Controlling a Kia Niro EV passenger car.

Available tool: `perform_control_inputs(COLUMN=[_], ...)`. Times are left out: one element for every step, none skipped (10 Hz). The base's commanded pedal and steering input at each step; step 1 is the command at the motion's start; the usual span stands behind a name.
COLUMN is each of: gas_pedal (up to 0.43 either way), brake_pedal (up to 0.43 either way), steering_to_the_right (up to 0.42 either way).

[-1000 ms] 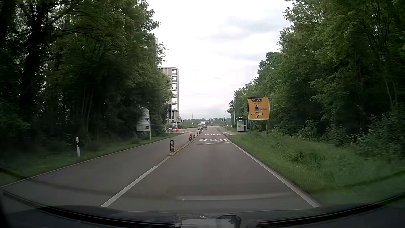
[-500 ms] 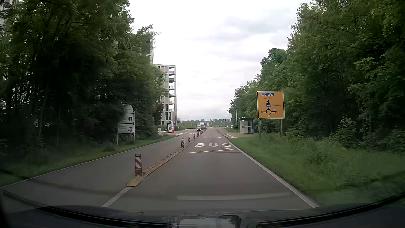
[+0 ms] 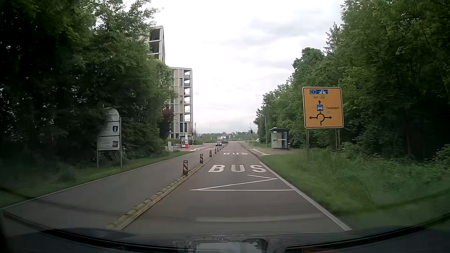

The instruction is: Follow the waypoints while adhering to traffic rules and regulations

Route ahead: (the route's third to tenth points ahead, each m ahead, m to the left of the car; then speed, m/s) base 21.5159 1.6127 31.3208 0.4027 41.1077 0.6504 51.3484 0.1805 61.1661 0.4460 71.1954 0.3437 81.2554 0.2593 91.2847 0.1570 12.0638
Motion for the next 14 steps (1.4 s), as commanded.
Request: perform_control_inputs(gas_pedal=[0.067, 0.067, 0.067, 0.067, 0.067, 0.067, 0.067, 0.067, 0.067, 0.067, 0.067, 0.067, 0.067, 0.067], brake_pedal=[0.0, 0.0, 0.0, 0.0, 0.0, 0.0, 0.0, 0.0, 0.0, 0.0, 0.0, 0.0, 0.0, 0.0], steering_to_the_right=[0.001, 0.001, 0.001, 0.001, 0.001, 0.001, 0.001, 0.001, 0.001, 0.001, 0.001, 0.001, 0.001, 0.001])
